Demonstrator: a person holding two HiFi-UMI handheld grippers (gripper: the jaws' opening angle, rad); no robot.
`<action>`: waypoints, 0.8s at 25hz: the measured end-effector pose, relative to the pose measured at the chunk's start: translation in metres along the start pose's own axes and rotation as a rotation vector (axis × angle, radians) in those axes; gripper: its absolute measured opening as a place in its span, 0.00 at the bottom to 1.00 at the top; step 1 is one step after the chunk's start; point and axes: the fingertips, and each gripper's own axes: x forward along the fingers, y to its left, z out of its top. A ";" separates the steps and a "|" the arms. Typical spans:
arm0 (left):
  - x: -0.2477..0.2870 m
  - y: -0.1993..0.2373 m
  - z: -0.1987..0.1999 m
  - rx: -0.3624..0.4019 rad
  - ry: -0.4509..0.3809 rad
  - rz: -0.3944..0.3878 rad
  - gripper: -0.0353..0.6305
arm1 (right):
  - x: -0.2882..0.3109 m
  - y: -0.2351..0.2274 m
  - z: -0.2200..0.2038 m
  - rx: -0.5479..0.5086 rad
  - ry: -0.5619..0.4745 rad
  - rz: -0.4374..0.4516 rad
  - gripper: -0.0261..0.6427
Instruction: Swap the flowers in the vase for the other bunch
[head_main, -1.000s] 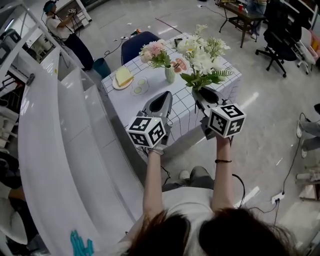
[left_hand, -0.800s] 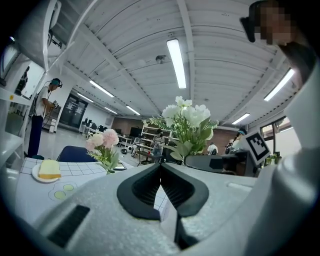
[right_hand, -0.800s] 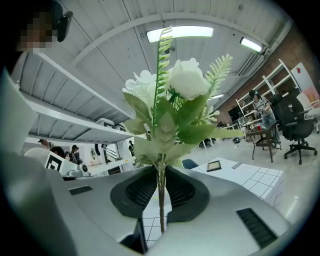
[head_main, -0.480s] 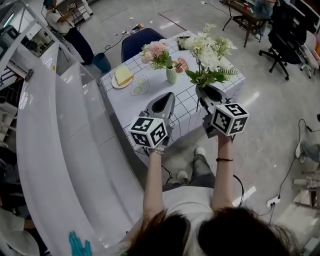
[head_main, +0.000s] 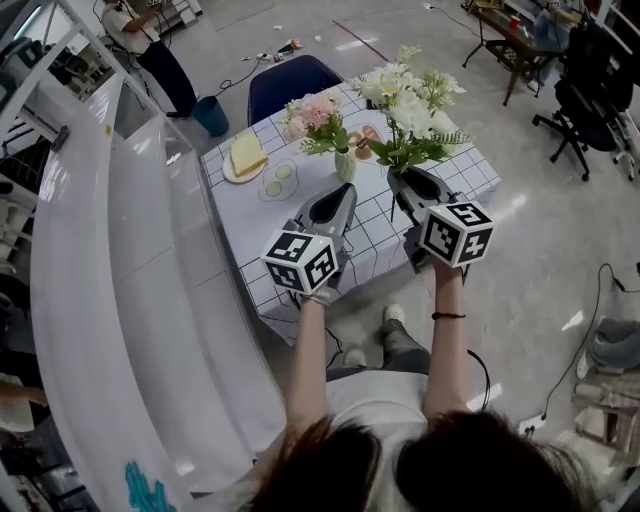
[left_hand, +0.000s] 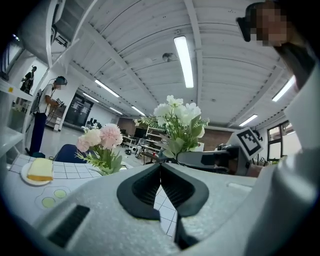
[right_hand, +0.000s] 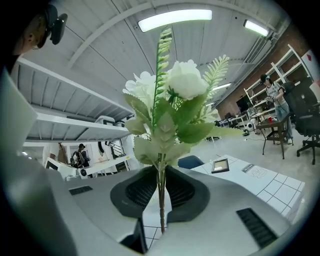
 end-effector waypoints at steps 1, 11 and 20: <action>0.006 0.002 0.000 -0.006 -0.004 -0.002 0.07 | 0.004 -0.005 0.002 0.002 0.004 0.006 0.11; 0.042 0.016 0.000 -0.034 -0.010 0.037 0.07 | 0.033 -0.044 0.008 0.039 0.046 0.060 0.11; 0.061 0.029 -0.015 -0.075 0.028 0.073 0.07 | 0.056 -0.058 0.006 0.046 0.084 0.121 0.11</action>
